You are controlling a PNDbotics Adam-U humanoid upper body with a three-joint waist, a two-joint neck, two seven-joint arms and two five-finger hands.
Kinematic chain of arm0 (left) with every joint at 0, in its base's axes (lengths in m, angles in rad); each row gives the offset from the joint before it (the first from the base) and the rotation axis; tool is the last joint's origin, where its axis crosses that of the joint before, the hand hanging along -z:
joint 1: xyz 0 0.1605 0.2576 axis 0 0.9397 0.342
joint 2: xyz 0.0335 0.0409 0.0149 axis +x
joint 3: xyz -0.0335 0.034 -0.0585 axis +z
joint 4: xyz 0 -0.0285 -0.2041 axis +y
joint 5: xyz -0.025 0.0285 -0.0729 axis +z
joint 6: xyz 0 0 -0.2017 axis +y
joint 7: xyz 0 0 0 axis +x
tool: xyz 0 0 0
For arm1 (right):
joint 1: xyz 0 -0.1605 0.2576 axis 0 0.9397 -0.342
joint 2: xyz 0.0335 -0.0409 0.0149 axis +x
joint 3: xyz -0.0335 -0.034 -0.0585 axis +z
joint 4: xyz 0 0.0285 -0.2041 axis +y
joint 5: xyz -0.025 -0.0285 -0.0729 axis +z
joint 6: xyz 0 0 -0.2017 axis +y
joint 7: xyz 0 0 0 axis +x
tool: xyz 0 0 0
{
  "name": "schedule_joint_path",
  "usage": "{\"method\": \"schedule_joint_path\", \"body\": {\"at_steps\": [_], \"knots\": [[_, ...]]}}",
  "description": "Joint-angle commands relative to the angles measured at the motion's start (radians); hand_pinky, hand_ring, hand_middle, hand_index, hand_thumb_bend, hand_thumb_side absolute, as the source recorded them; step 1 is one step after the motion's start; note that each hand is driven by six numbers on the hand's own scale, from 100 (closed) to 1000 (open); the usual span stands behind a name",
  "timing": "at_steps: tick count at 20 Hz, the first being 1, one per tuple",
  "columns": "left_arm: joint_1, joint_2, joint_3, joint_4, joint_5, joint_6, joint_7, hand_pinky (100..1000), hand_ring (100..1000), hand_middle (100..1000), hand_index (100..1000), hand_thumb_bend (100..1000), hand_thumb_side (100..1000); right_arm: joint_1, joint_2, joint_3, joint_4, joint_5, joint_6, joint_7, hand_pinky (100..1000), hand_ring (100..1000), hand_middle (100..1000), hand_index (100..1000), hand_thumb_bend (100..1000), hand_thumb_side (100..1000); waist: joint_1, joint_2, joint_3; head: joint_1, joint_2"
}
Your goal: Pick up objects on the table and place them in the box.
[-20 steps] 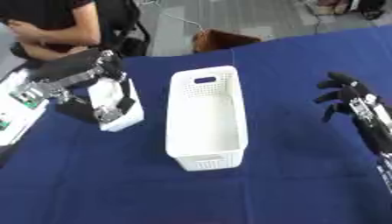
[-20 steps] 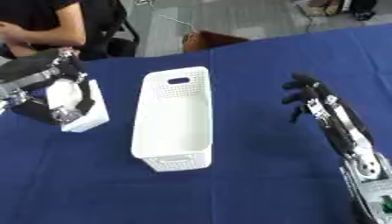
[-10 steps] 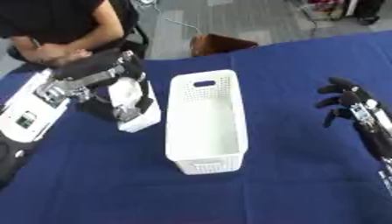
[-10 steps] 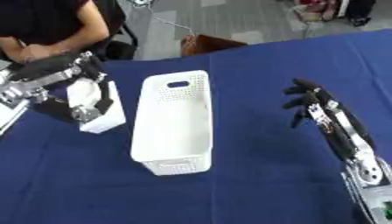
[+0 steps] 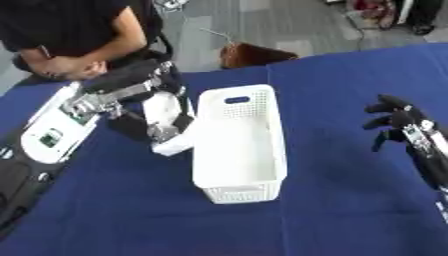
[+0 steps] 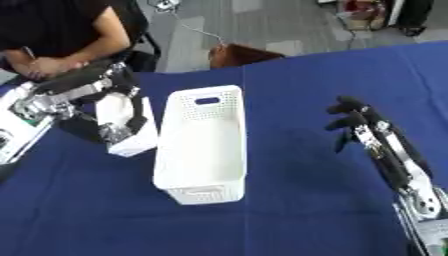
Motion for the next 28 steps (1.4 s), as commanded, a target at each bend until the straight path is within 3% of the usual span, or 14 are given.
{"method": "schedule_joint_path", "body": {"at_steps": [1, 11, 28], "knots": [[-0.024, 0.013, 0.005, -0.025, 0.02, -0.145, -0.158, 100, 100, 100, 100, 100, 258, -0.018, -0.004, 0.0, -0.009, -0.002, -0.004, 0.003, 415, 670, 761, 933, 100, 867, -0.007, -0.024, 0.001, 0.016, -0.019], [-0.027, -0.006, -0.002, -0.028, 0.047, -0.133, -0.185, 100, 100, 100, 100, 100, 261, -0.027, 0.002, 0.005, -0.009, -0.003, -0.005, 0.01, 415, 670, 761, 933, 100, 868, -0.009, -0.016, -0.014, 0.023, -0.028], [-0.036, -0.035, -0.007, -0.002, 0.057, -0.135, -0.237, 100, 100, 100, 100, 100, 264, -0.062, 0.028, 0.031, -0.011, -0.008, -0.007, 0.039, 416, 670, 761, 933, 100, 871, -0.008, 0.009, -0.085, 0.03, -0.063]]}}
